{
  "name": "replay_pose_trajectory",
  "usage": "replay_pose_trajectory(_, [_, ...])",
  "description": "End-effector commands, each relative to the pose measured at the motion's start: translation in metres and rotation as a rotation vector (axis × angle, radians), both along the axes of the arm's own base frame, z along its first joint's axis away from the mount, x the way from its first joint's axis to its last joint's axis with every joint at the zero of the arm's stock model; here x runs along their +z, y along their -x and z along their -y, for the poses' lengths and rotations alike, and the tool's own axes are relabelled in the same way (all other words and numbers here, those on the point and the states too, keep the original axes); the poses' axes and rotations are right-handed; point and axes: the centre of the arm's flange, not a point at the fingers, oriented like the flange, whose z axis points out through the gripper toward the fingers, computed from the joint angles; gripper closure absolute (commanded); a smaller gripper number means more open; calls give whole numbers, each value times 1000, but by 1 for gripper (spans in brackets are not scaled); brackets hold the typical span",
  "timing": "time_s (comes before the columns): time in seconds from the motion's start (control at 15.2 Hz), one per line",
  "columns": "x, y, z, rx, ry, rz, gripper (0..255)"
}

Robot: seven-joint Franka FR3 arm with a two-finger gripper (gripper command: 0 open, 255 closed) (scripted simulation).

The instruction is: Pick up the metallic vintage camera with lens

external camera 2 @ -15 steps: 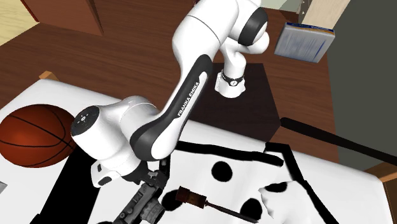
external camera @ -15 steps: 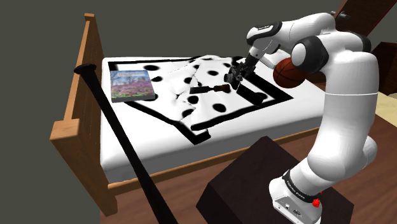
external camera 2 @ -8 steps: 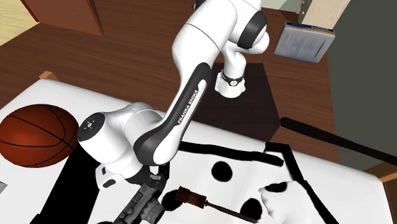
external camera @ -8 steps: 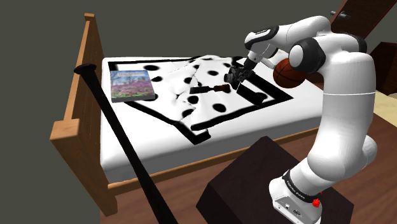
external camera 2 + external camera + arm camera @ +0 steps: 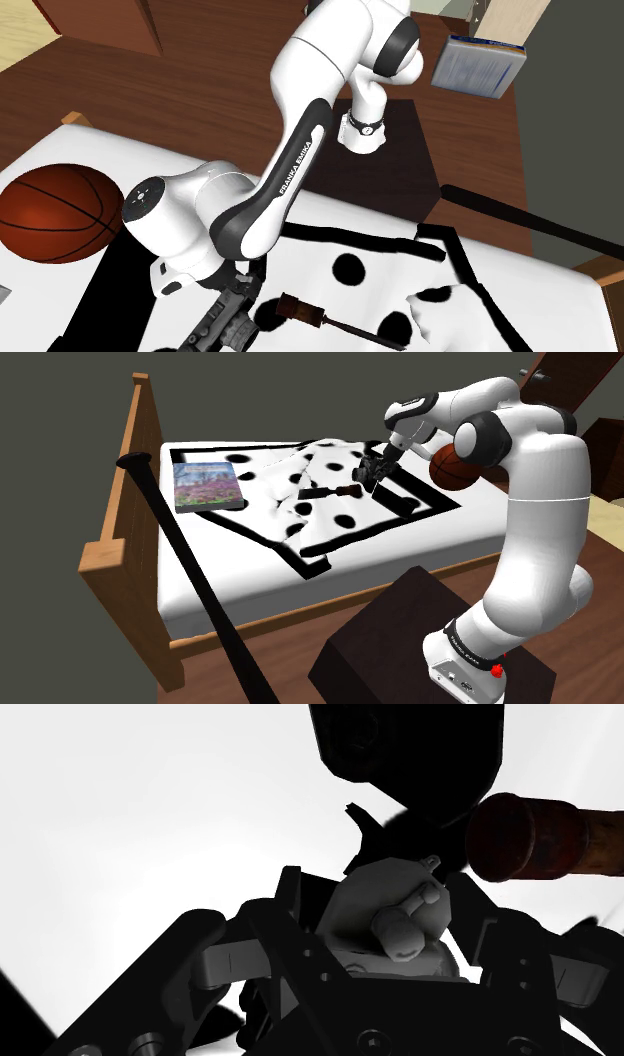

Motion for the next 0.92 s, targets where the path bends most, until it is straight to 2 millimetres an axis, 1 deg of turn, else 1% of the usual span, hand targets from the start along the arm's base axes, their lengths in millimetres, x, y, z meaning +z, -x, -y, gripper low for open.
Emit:
replay_pose_trajectory(0.0, [4, 0, 0, 1, 0, -2, 255])
replay_pose_trajectory(0.86, [73, 0, 0, 1, 0, -1, 255])
